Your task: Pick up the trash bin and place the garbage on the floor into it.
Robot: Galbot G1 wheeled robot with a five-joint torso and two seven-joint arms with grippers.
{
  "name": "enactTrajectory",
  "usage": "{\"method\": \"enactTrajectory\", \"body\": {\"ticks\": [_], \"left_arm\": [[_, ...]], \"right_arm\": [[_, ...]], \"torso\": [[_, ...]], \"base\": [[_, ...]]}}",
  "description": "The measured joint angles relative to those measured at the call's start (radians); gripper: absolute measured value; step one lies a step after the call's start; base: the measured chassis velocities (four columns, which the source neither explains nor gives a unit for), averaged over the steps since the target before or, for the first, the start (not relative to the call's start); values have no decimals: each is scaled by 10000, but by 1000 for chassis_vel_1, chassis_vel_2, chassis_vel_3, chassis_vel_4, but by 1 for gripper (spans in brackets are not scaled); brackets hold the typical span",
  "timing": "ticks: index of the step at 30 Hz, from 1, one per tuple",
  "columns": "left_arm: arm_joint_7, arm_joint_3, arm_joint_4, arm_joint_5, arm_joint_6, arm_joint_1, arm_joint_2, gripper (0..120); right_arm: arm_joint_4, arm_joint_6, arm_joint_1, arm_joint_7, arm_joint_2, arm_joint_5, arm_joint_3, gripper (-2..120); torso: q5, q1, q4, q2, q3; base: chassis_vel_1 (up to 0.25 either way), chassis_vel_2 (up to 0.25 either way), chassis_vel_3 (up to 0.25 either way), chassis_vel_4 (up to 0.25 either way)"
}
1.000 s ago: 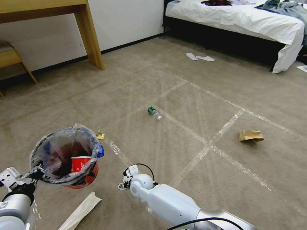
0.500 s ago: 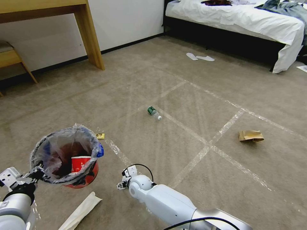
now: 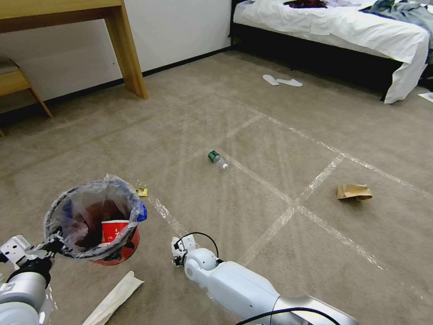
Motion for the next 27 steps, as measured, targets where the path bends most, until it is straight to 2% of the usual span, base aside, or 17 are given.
{"method": "enactTrajectory", "body": {"ticks": [15, 18, 19, 21, 22, 25, 27], "left_arm": [[0, 103, 89, 52, -1, -92, 12, 2], [0, 99, 89, 52, -1, -92, 27, 2], [0, 99, 89, 52, -1, -92, 27, 2], [0, 98, 89, 52, -1, -89, 25, 2], [0, 98, 89, 52, -1, -89, 25, 2], [0, 93, 89, 52, 0, -81, 21, 2], [0, 87, 89, 52, 0, -80, 21, 2]], "right_arm": [[221, 60, -34, -71, -305, -185, -3, 37], [227, 74, -58, -83, -341, -280, -31, 27], [227, 74, -58, -83, -341, -280, -31, 27], [276, 75, -82, -93, -342, -296, -54, 15], [276, 75, -82, -93, -342, -296, -54, 15], [371, 76, -96, -97, -375, -300, -100, 2], [410, 75, -96, -97, -395, -299, -110, 0]], "torso": [[0, 0, 0, 1, 0], [0, 0, 0, 1, 0], [0, 0, 0, 1, 0], [0, 0, 0, 0, 0], [0, 0, 0, 0, 0], [0, 0, 0, 1, 0], [0, 0, 0, 1, 0]], "base": [[0, 0, 0, 0], [0, 0, 0, 0], [0, 0, 0, 0], [0, 0, 0, 0], [0, 0, 0, 0], [0, 0, 0, 0], [0, 0, 0, 0]]}}
